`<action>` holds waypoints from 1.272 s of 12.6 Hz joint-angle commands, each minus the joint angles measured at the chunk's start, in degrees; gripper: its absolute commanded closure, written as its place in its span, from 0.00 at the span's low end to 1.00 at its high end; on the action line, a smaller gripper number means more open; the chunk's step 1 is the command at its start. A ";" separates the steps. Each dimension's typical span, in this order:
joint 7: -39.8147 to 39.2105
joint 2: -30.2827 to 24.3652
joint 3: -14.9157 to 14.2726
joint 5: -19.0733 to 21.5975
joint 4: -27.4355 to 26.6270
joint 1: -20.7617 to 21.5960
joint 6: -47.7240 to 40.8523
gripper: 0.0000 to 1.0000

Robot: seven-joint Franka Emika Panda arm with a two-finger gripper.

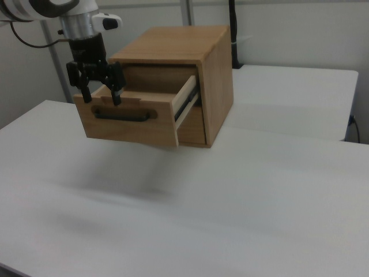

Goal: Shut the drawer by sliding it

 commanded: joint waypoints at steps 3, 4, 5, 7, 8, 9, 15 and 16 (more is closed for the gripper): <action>0.73 0.12 -0.36 0.04 -1.24 0.20 -1.40 0.16; 0.73 0.12 -0.36 0.04 -1.24 0.20 -1.40 0.17; 0.65 0.12 -0.36 0.04 -1.24 0.20 -1.31 0.27; 0.21 0.30 -0.36 0.13 -1.51 0.20 -1.22 0.61; -0.49 0.21 -0.36 0.13 -2.12 0.37 -1.14 0.74; -1.28 0.30 -0.36 0.13 -2.38 0.37 -1.05 0.84; -2.08 6.70 0.25 1.44 -2.83 1.86 9.21 1.00; -2.08 8.54 0.25 1.44 -2.65 2.13 12.02 1.00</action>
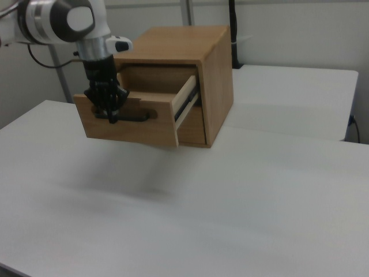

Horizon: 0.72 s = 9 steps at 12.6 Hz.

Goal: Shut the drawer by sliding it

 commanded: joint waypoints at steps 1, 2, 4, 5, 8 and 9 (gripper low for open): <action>-1.28 4.26 -0.17 0.85 0.06 1.68 7.20 1.00; -1.02 5.40 -0.17 0.85 0.23 2.21 10.27 1.00; 0.38 6.90 -0.17 2.77 0.50 2.22 16.69 1.00; 1.96 7.08 -0.26 4.44 0.50 2.13 19.67 1.00; 7.23 9.36 -0.61 5.60 1.19 2.22 34.42 1.00; 8.46 10.59 -0.61 5.51 1.72 2.30 37.43 1.00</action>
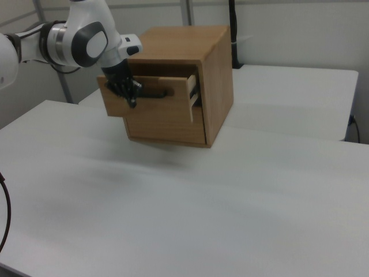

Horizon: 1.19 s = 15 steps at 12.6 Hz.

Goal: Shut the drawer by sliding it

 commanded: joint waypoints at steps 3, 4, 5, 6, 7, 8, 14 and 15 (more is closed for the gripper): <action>5.15 7.11 -0.45 0.64 4.15 1.00 18.48 1.00; 5.15 8.61 -0.54 0.56 5.56 1.78 20.86 1.00; 5.07 9.75 -0.54 0.47 6.53 1.88 22.62 1.00; 5.07 10.20 -0.63 0.47 6.80 1.97 23.86 1.00; 5.07 10.38 -0.63 0.38 6.71 1.97 25.70 1.00; 5.07 10.47 -0.63 0.38 6.71 1.97 26.85 1.00; 4.28 1.62 -0.54 0.55 1.89 0.48 8.77 0.97; 2.54 -1.19 -0.54 0.55 1.88 -0.31 -2.21 0.89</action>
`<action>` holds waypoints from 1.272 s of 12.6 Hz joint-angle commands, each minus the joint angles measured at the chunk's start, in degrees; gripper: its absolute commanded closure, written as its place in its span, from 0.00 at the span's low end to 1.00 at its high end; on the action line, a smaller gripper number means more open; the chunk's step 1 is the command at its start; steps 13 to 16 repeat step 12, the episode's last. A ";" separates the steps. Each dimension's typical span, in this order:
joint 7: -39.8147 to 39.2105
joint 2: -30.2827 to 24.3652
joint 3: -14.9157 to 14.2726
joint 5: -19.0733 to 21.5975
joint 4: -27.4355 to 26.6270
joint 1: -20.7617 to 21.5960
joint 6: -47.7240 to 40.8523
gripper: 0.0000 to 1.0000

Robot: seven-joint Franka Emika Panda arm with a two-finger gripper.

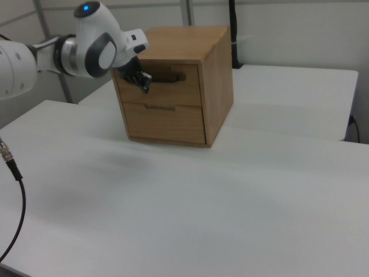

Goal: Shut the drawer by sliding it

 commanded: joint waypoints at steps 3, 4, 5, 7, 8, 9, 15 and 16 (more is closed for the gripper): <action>-5.85 -15.44 -0.81 0.53 -3.24 -1.81 -40.64 0.01; -5.76 -17.64 -2.38 0.44 -4.72 -1.64 -42.78 0.00; -5.67 -19.06 -3.61 0.44 -5.70 -1.64 -42.97 0.00; -5.67 -19.25 -4.24 0.35 -5.62 -1.81 -43.41 0.00; -5.76 -19.25 -5.46 0.18 -5.62 -1.64 -43.59 0.00; -5.76 -18.98 -5.64 0.00 -5.62 -1.64 -43.50 0.00; -5.76 -18.45 -6.00 -0.09 -5.44 -1.73 -43.32 0.00; -5.76 -18.45 -6.00 -0.09 -5.44 -1.73 -43.32 0.00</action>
